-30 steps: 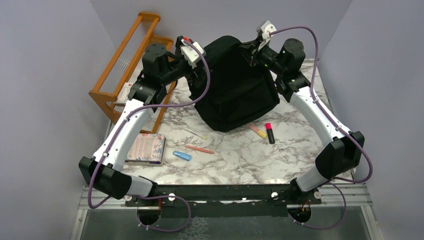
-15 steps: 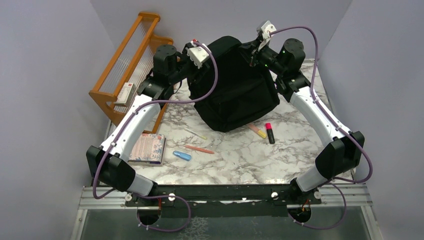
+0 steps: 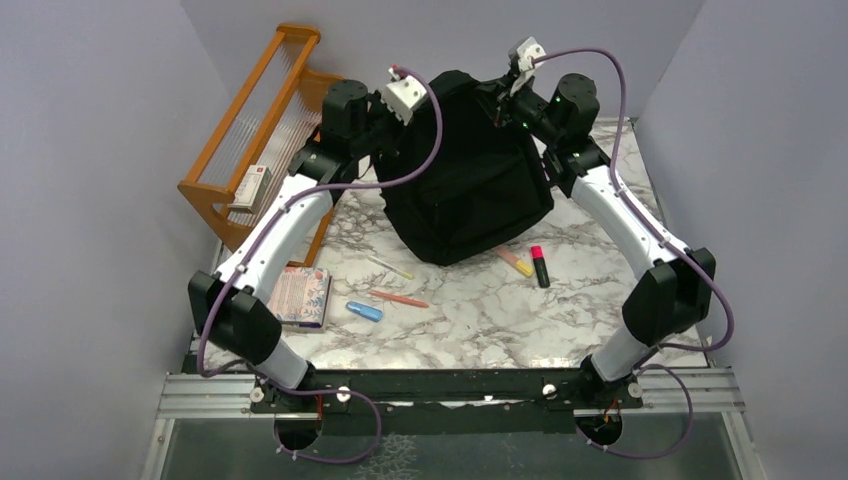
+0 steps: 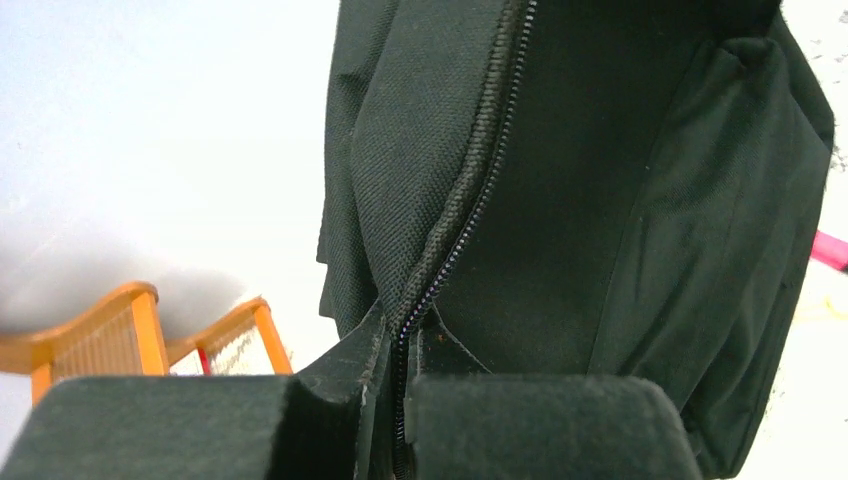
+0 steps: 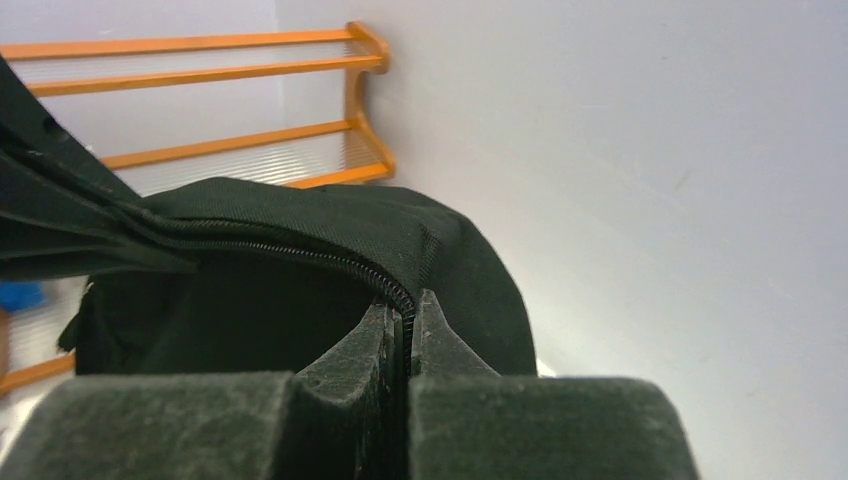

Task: Pack the student bag
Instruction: Unzip the student bag at the center of the board.

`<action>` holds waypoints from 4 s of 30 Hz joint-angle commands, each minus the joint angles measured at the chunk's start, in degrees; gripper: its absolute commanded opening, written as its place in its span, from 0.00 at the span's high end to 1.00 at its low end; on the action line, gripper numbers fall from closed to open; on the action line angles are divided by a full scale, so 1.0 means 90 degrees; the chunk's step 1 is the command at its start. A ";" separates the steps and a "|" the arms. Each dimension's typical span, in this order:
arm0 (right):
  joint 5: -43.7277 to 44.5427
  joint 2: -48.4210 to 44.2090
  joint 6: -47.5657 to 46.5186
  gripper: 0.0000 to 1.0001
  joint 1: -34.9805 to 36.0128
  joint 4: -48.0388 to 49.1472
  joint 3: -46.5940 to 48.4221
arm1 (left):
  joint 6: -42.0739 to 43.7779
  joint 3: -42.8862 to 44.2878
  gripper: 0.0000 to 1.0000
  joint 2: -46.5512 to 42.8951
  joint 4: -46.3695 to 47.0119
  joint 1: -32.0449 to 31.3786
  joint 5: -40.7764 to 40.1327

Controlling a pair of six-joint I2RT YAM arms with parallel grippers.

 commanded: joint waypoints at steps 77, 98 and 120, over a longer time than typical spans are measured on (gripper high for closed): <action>0.0956 -0.0073 -0.1061 0.47 0.1730 0.0195 -0.1837 | -0.3585 0.2071 1.00 0.1637 -0.1494 0.0118 -0.0333; 0.0866 -0.0147 -0.1079 0.99 0.1730 -0.0086 -0.2054 | -0.3521 0.2081 1.00 0.1676 -0.1494 0.0118 -0.0353; 0.0404 -0.0777 -0.0781 0.99 0.1737 -0.0614 -0.2732 | -0.3465 0.2221 1.00 0.2005 -0.1486 0.0665 -0.0523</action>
